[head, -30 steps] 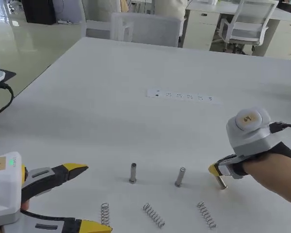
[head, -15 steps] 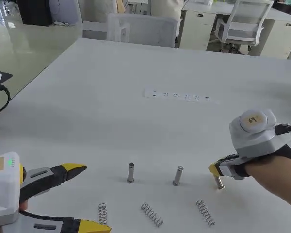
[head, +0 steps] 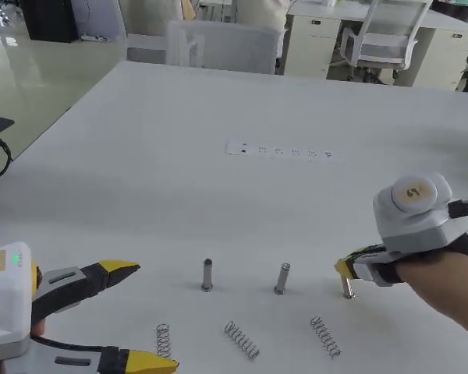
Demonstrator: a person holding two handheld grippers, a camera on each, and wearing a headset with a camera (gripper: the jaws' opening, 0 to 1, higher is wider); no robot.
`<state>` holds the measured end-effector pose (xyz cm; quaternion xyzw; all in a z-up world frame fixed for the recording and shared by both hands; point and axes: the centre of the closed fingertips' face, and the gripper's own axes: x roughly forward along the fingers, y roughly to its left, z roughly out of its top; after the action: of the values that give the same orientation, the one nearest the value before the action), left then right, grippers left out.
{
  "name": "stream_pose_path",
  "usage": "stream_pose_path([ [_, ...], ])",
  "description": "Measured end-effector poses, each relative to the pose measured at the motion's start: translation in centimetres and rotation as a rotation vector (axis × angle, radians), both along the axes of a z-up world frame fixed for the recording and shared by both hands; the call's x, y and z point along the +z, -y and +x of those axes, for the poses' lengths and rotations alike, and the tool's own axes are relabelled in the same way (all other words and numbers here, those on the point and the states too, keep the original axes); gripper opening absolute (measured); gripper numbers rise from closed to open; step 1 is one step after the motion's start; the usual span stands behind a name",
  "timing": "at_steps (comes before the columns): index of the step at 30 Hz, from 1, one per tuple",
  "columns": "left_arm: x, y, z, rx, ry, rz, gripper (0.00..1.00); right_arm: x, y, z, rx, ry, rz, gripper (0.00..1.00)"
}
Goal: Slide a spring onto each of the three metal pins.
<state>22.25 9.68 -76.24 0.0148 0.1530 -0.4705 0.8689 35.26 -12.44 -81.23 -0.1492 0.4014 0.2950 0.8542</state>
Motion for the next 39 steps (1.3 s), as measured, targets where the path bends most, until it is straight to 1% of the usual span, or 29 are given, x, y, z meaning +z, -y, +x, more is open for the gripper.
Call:
stream_pose_path([
  [5,0.0,-0.1,0.0,0.003,0.000,-0.004,0.83,0.3,0.1,-0.5,0.003,0.008,0.005,0.04],
  [6,0.0,-0.1,0.0,0.003,0.000,-0.004,0.83,0.4,0.0,-0.6,0.003,0.022,0.012,0.04],
  [8,-0.1,0.0,0.0,0.002,-0.002,-0.001,0.82,0.5,0.1,-0.8,0.001,0.025,0.017,0.03],
  [9,-0.1,0.0,-0.1,0.001,-0.003,-0.001,0.82,0.6,0.1,-0.8,0.002,0.037,0.021,0.03],
  [11,-0.1,0.2,-0.1,-0.002,-0.003,0.000,0.82,0.7,0.2,-1.0,-0.005,0.031,0.026,0.03],
  [16,0.1,0.4,0.0,-0.005,0.001,-0.003,0.82,0.8,0.5,-1.2,-0.003,0.038,0.028,0.04],
  [18,0.2,0.5,0.1,-0.004,0.001,-0.004,0.82,0.8,0.4,-1.3,0.007,0.056,0.040,0.04],
  [22,0.2,0.5,0.0,-0.007,0.001,-0.002,0.82,0.7,0.6,-1.2,-0.005,0.063,0.048,0.04],
  [23,0.2,0.6,0.0,-0.007,0.001,0.000,0.82,1.0,0.5,-1.1,0.001,0.090,0.060,0.04],
  [25,0.1,0.5,-0.1,-0.007,-0.001,0.000,0.82,1.1,0.4,-1.2,0.003,0.098,0.077,0.04],
  [27,0.1,0.6,-0.2,-0.007,-0.001,0.000,0.82,0.7,0.6,-1.3,0.003,0.090,0.071,0.04],
  [28,0.2,0.6,-0.2,-0.007,0.000,0.000,0.82,0.7,0.6,-1.4,0.009,0.102,0.077,0.04],
  [31,0.2,0.5,-0.2,-0.004,0.000,-0.001,0.82,0.7,0.5,-1.5,0.008,0.103,0.085,0.04],
  [34,0.2,0.5,-0.2,-0.003,0.001,-0.003,0.82,0.7,0.5,-1.5,0.021,0.120,0.096,0.04],
  [36,0.2,0.5,-0.2,-0.004,0.001,-0.004,0.82,0.7,0.3,-1.7,0.031,0.130,0.116,0.04],
  [39,0.2,0.4,-0.1,-0.003,0.000,-0.006,0.82,0.7,0.3,-1.8,0.037,0.137,0.119,0.04],
])
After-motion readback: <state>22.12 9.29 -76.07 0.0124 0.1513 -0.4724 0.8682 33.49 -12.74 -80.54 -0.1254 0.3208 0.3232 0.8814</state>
